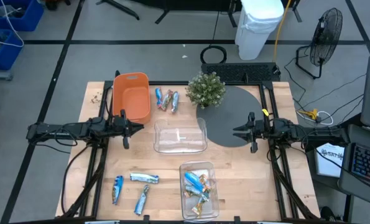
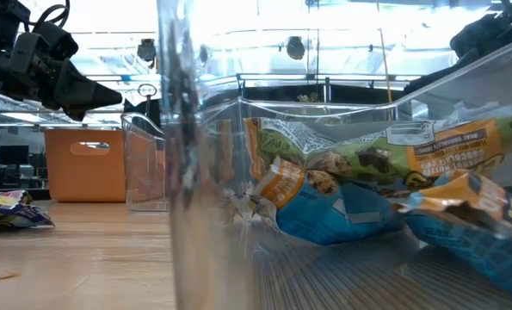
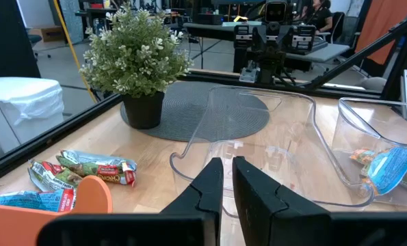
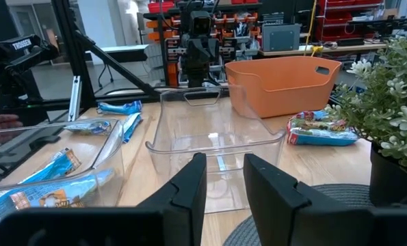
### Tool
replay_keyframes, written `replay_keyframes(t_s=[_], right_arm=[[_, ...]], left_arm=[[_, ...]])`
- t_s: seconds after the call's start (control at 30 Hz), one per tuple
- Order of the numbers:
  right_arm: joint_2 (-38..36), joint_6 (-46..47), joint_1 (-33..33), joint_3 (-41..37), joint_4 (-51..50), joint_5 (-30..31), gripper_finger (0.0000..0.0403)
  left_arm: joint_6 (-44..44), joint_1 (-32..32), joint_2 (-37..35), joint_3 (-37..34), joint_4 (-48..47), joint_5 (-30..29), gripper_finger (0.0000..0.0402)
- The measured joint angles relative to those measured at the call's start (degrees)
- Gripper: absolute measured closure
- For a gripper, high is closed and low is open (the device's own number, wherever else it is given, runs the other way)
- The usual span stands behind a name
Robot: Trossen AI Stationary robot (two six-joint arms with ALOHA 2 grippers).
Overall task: Pick and place Granola Bars by type
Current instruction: Put the purple granola bar into the top transparent bin
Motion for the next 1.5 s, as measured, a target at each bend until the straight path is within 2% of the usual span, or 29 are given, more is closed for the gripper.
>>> replay_keyframes(t_s=[1.07, 1.37, 1.5], right_arm=[[0.0, 0.0, 0.0, 0.0, 0.1, 0.0, 0.0314], [0.0, 0.0, 0.0, 0.0, 0.1, 0.0, 0.0314], [0.0, 0.0, 0.0, 0.0, 0.1, 0.0, 0.0314]], left_arm=[[-0.4, 0.0, 0.0, 0.0, 0.0, 0.0, 0.0364], [-1.6, 0.0, 0.0, 0.0, 0.0, 0.1, 0.0364], [-4.9, 0.0, 0.0, 0.0, 0.0, 0.1, 0.0364]])
